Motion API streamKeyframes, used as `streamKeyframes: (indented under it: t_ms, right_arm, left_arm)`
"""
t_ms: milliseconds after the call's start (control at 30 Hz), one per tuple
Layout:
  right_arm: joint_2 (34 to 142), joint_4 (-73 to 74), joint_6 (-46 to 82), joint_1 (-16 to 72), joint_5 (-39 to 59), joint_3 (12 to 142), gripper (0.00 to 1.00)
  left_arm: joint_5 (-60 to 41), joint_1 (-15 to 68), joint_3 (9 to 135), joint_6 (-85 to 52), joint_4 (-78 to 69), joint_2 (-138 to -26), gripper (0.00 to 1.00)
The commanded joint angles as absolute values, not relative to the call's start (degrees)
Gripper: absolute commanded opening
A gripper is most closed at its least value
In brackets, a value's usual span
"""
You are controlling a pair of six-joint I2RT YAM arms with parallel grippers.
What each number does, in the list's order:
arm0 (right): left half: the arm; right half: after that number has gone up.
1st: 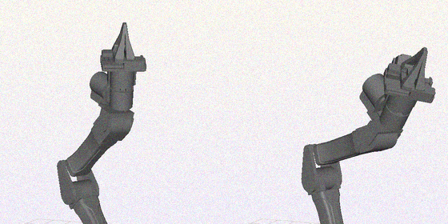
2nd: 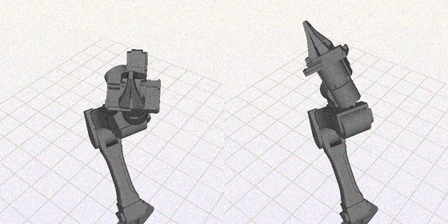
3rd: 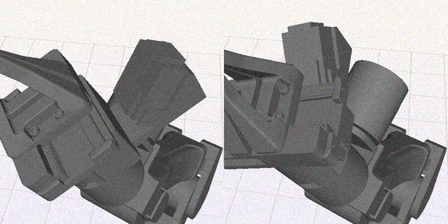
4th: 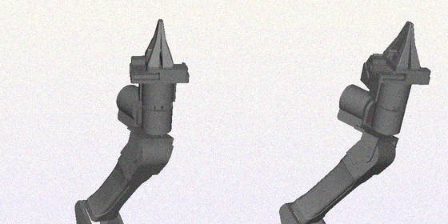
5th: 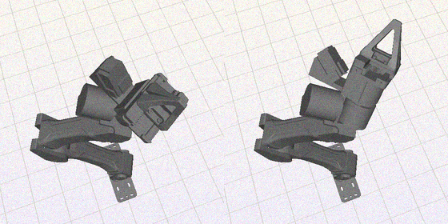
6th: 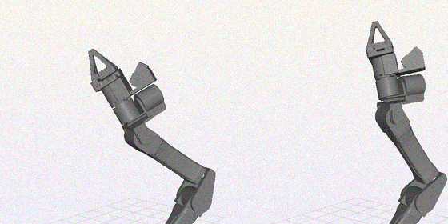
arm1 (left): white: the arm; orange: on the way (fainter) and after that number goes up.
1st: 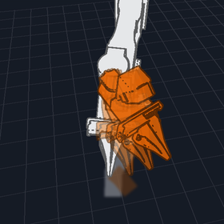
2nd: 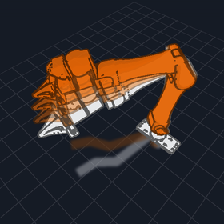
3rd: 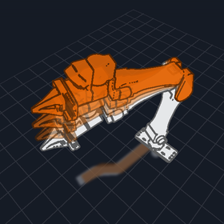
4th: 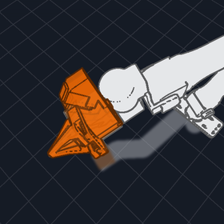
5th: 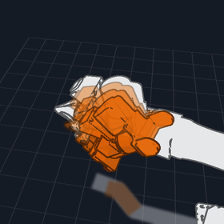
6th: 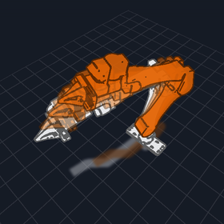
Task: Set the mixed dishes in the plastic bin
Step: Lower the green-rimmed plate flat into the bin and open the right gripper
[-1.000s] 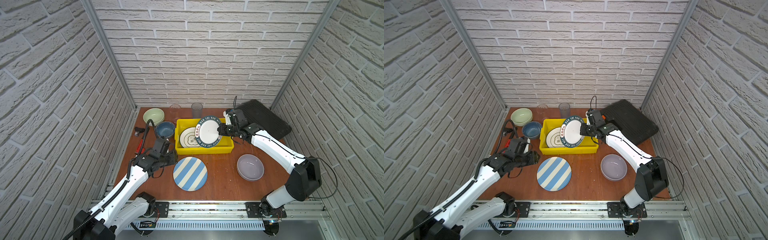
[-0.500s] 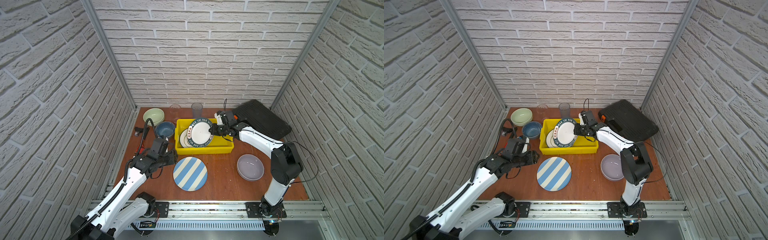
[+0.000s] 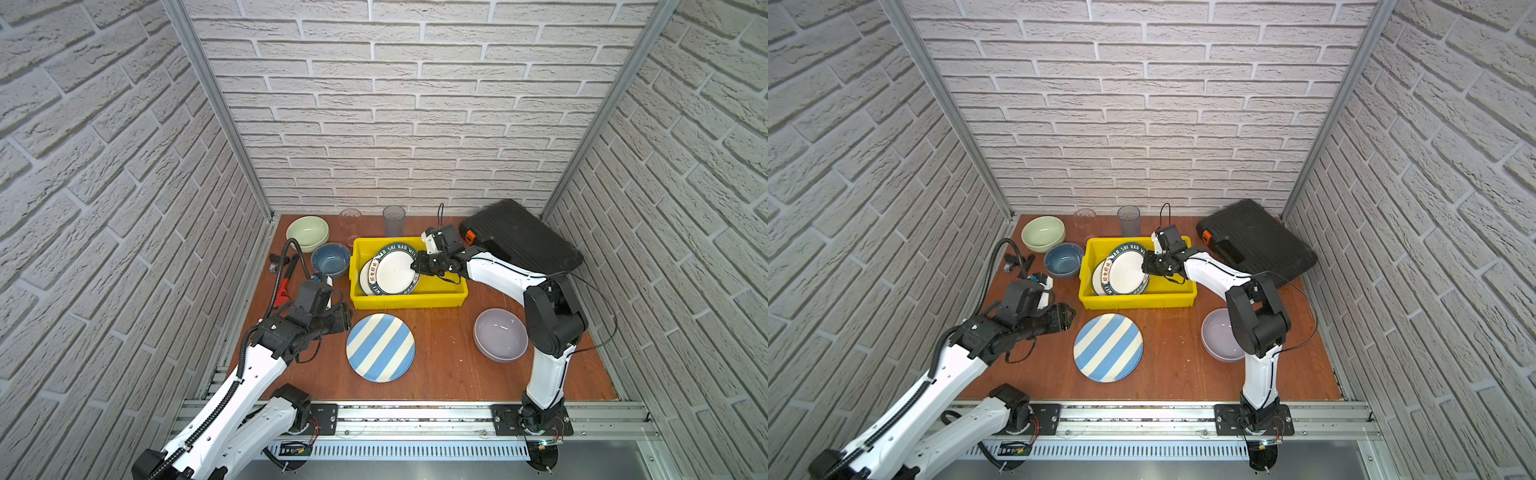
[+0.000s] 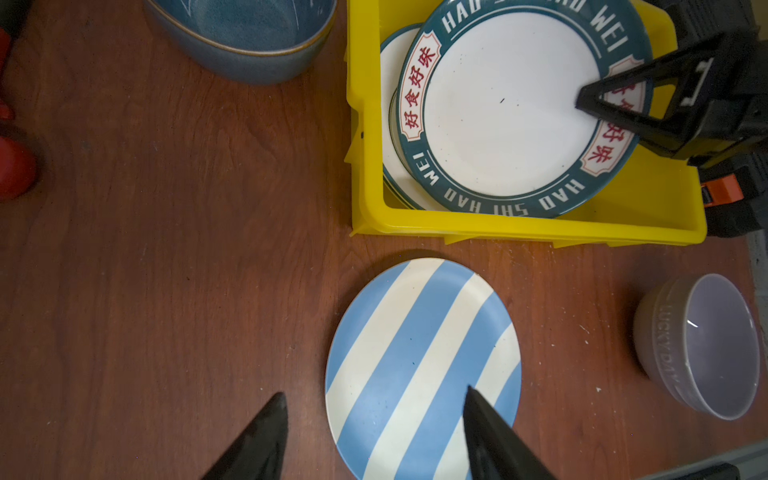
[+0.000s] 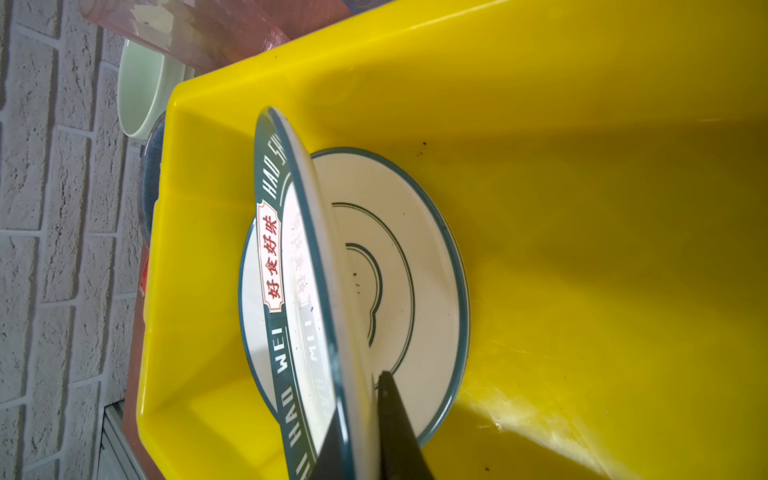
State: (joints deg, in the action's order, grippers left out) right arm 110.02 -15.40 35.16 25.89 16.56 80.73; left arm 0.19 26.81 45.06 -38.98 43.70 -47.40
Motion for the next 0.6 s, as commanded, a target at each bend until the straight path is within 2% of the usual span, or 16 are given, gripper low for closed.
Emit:
streamKeyframes:
  t_ms: [0,567]
  right_arm:
    - [110.4,-12.0,35.9,26.9,20.0,82.5,0.11]
    - [114.7,-17.7,33.2,27.6,19.9,85.3,0.32]
  left_arm:
    - [1.2,26.9,45.6,-38.2,44.2,-46.8,0.67]
    - [1.3,26.9,44.2,-38.5,43.2,-47.0,0.68]
